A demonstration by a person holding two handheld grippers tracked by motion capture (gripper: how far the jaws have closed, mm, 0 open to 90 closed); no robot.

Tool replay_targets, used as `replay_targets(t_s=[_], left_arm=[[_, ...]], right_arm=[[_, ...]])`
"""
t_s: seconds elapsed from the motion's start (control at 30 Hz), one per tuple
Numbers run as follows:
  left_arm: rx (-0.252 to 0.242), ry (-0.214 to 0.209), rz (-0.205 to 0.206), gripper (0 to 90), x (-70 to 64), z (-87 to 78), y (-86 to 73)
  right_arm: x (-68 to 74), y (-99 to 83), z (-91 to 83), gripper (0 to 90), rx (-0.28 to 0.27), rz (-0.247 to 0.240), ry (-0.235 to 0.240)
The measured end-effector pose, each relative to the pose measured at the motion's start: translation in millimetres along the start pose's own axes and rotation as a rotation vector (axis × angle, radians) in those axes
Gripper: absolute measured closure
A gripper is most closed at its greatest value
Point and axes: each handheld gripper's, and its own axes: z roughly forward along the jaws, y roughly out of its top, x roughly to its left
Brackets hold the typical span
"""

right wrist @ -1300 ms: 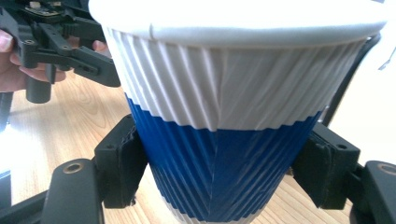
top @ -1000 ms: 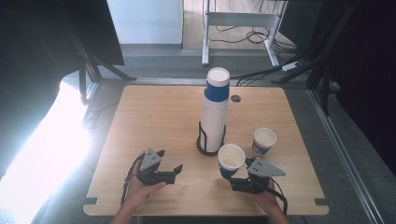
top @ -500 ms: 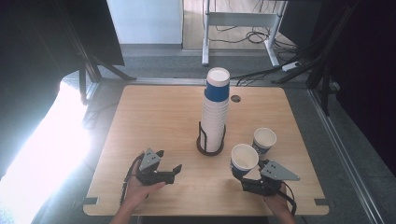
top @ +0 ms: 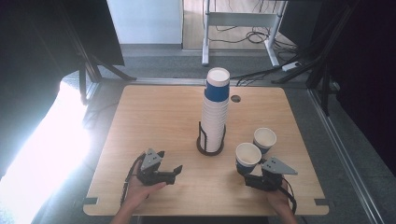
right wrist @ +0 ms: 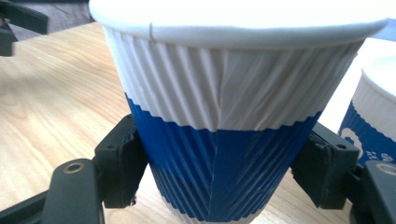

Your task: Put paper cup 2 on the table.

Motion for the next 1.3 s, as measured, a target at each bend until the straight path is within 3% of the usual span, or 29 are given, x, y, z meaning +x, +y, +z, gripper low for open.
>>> replay_targets(t_s=[0.6, 1.13, 1.3], left_arm=[[0.014, 0.002, 0.01, 11.4, -0.8, 2.8, -1.8], [0.008, 0.009, 0.015, 13.1, -1.8, 1.7, -1.2], [-0.001, 0.005, -0.002, 13.2, -0.9, 0.8, 0.2]], right_arm=[[-9.5, -4.3, 30.8, 25.9, 0.174, -0.008, -0.049], [-11.6, -8.0, 30.6, 25.6, 0.216, -0.011, -0.059], [-12.6, -8.6, 30.3, 24.8, 0.215, -0.004, -0.055]])
